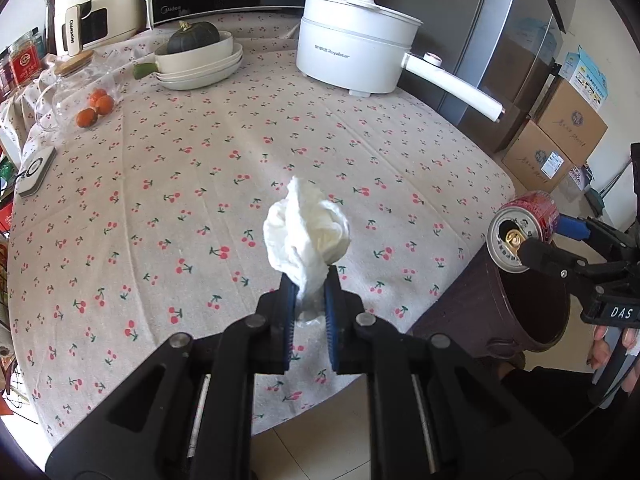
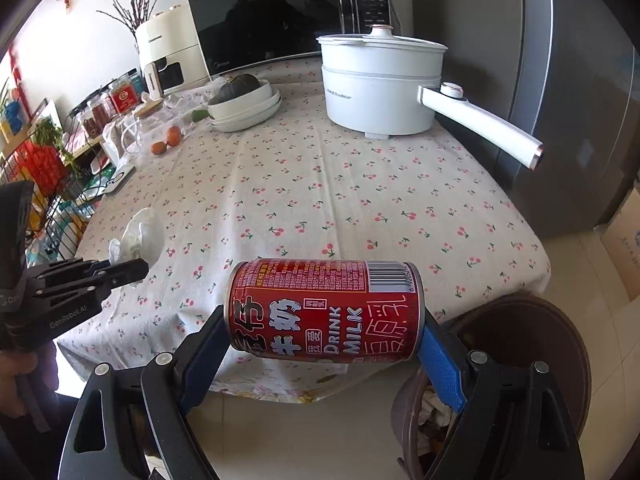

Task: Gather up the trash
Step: 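Carry the tissue and red can over the bin and open both grippers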

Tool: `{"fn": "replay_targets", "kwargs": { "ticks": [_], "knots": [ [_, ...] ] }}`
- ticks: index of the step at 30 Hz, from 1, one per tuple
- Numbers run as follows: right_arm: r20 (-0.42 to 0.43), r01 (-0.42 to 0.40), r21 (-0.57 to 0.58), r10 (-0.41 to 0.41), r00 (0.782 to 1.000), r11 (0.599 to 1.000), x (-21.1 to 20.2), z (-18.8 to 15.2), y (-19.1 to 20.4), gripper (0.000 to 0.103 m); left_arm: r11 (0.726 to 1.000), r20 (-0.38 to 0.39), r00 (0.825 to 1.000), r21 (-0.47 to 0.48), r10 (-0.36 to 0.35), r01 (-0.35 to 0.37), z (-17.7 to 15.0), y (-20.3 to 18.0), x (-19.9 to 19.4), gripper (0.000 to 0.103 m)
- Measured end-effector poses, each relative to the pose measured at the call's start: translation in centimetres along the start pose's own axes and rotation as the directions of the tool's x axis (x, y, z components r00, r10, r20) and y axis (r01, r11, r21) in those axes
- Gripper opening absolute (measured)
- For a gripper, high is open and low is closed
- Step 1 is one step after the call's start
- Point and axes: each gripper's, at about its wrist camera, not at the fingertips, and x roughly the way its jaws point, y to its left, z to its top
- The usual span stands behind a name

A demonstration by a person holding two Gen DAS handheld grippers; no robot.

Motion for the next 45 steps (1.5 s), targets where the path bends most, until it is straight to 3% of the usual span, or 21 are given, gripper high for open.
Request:
{"fn": "replay_targets", "kwargs": {
  "ticks": [6,15,26,34,35,36,37,39,45],
  "knots": [
    [0.03,0.012,0.065,-0.014,0.999,0.998,-1.8,-1.5,-2.3,0.089,0.998,-0.012,0.998,-0.007,-0.063,0.063,-0.1,-2.3,1.1,0.015],
    [0.002,0.132,0.114,-0.134,0.991,0.985,-3.4,-5.3,-8.2,0.089,0.986,-0.056,0.988,0.074,-0.146,0.15,0.0,-9.4,3.8,0.015],
    [-0.022,0.2,0.24,-0.201,0.979,0.95,-5.1,-8.7,-15.6,0.088,0.949,-0.12,0.965,0.189,-0.232,0.252,-0.6,-18.6,6.8,0.015],
    [-0.034,0.217,0.263,-0.216,0.976,0.94,-5.5,-9.4,-17.5,0.088,0.92,-0.158,0.947,0.238,-0.279,0.311,-1.2,-22.9,8.3,0.016],
    [-0.036,0.22,0.264,-0.218,0.975,0.939,-5.5,-9.4,-17.6,0.088,0.918,-0.157,0.948,0.247,-0.277,0.309,-1.1,-23.2,8.4,0.02],
    [-0.04,0.223,0.265,-0.22,0.975,0.938,-5.4,-9.4,-17.7,0.088,0.919,-0.162,0.95,0.255,-0.267,0.302,-1.1,-23.4,8.5,0.039],
    [-0.042,0.226,0.267,-0.223,0.974,0.937,-5.4,-9.5,-17.9,0.088,0.925,-0.158,0.956,0.256,-0.247,0.282,-0.9,-23.4,8.6,0.065],
    [-0.047,0.23,0.274,-0.226,0.973,0.934,-5.4,-9.5,-18.2,0.088,0.942,-0.116,0.971,0.245,-0.207,0.23,-0.7,-23.0,8.2,0.083],
    [-0.048,0.235,0.291,-0.231,0.972,0.927,-5.4,-9.4,-18.6,0.088,0.963,-0.099,0.991,0.245,-0.089,0.111,0.0,-21.9,8.4,0.09]
  ]
}}
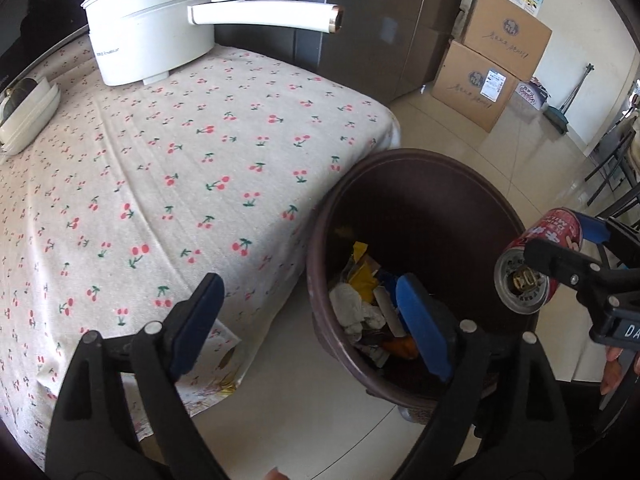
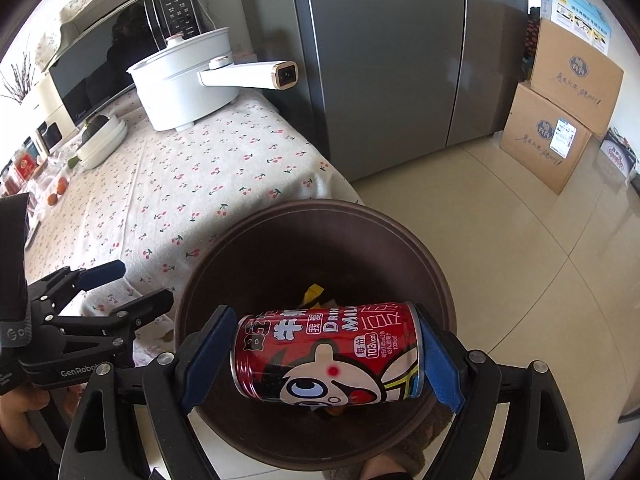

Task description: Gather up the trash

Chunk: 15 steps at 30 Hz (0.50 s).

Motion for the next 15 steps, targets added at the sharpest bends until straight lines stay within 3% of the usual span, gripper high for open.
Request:
{"fn": "replay_targets", "kwargs": {
  "ticks": [4,7,13,15],
  "knots": [
    [0.01,0.015,0.009,-0.015,1.0,1.0,-0.1,0.1,0.2,0.088,0.999,-0.007,0.999,-0.015,0.038,-0.038,-0.3,0.9,-0.3,0.095],
    [0.013,0.024,0.029,-0.025,1.0,0.999,-0.3,0.1,0.2,0.094,0.998,-0.014,0.998,-0.019,0.062,-0.062,-0.7,1.5,-1.0,0.101],
    [0.049,0.003,0.013,-0.003,0.999,1.0,-2.2,-0.6,1.8,0.094,0.991,-0.008,0.994,-0.068,0.111,-0.111,-2.0,2.9,-3.9,0.101],
    [0.074,0.008,-0.018,-0.007,0.997,1.0,-3.3,-0.9,3.1,0.103,0.986,0.036,0.989,-0.092,0.143,-0.139,-2.6,3.2,-6.1,0.101]
  ]
}}
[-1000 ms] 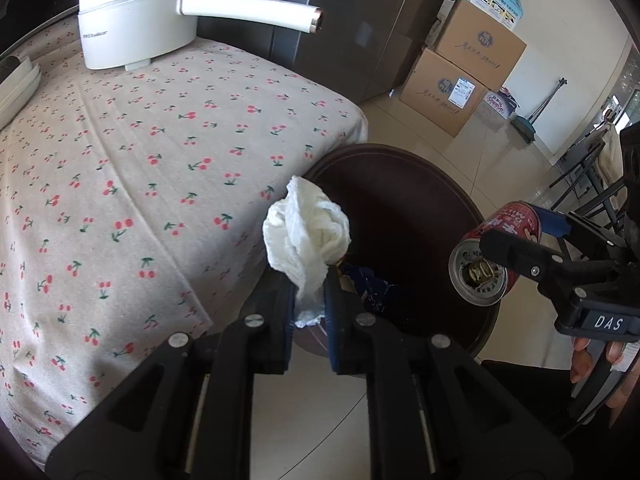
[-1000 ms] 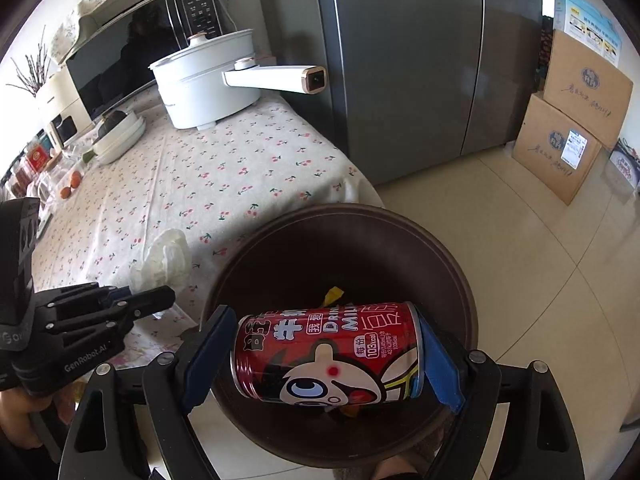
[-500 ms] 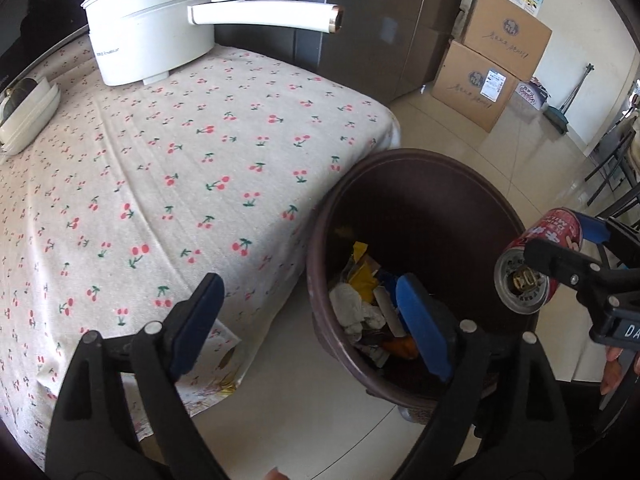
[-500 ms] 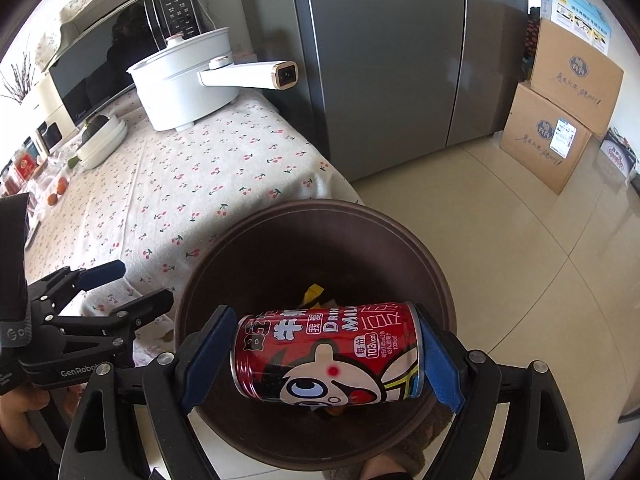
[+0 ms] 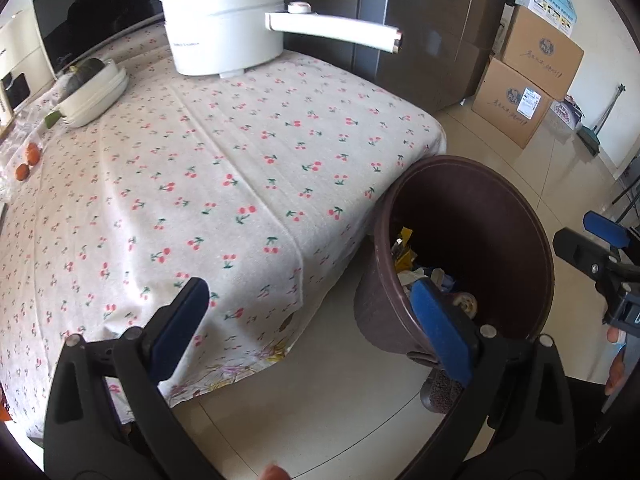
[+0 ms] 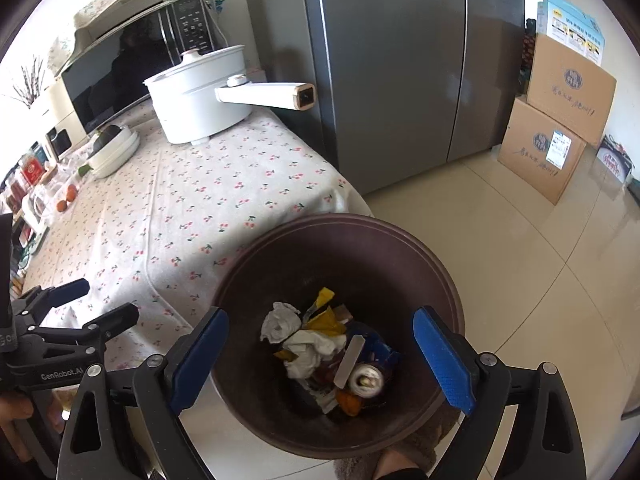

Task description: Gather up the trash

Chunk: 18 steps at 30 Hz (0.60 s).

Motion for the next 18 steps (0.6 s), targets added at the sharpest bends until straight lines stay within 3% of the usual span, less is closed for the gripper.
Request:
{"fn": "replay_targets", "kwargs": {
  "ticks": [2,6,18],
  "knots": [
    [0.046,0.002,-0.056,0.0,0.999,0.998,-1.7,-0.2,1.5,0.103,0.998,0.073,0.996,-0.016,0.058,-0.057,-0.6,0.6,-2.6,0.101],
    [0.166,0.029,-0.142,-0.005,0.986,0.989,-5.2,-0.9,4.2,0.103,0.986,0.221,0.962,-0.083,0.161,-0.146,-2.2,2.1,-7.3,0.102],
    [0.343,0.004,-0.196,0.065,0.937,0.981,-9.6,-1.7,8.1,0.103,0.954,0.334,0.905,-0.228,0.263,-0.193,-6.0,5.9,-11.6,0.102]
  ]
}}
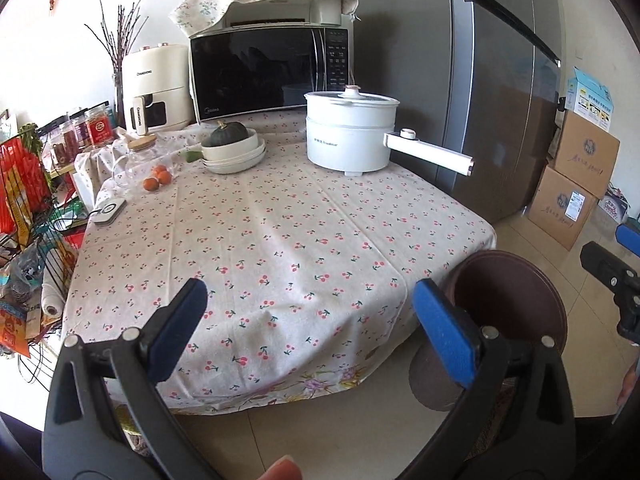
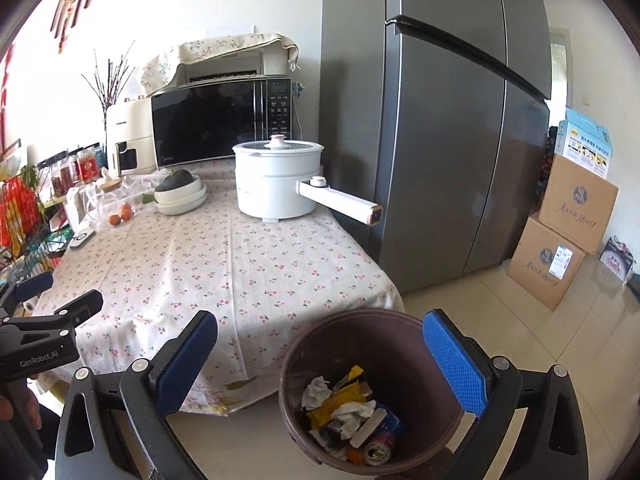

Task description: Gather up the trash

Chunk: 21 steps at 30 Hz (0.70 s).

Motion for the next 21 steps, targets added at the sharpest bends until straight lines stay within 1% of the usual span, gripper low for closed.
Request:
{"fn": "replay_targets", "kwargs": {
  "ticks": [4,7,13,21],
  "knots": [
    [0.032,0.0,-0.037,0.002,0.999,0.999,-0.1,0.0,1.0,0.103,0.999,0.01,1.0,-0.029,0.016,-0.016,-0.1,0.6,-0.1,0.102],
    [0.033,-0.01,-0.048,0.011,0.999,0.999,0.1,-0.1,1.4,0.103,0.999,0.022,0.999,-0.035,0.024,-0.024,-0.2,0.7,-0.2,0.102],
    [0.022,-0.033,-0.044,0.034,0.999,0.999,0.5,-0.3,1.5,0.103,1.0,0.032,0.999,-0.015,0.017,-0.016,-0.4,0.2,-0.6,0.102],
    [0.059,-0.047,-0.042,0.049,0.997,0.998,-0.2,0.0,1.6,0.103,1.0,0.038,0.999,-0.007,0.013,-0.012,-0.5,-0.1,-0.8,0.102]
  ]
}}
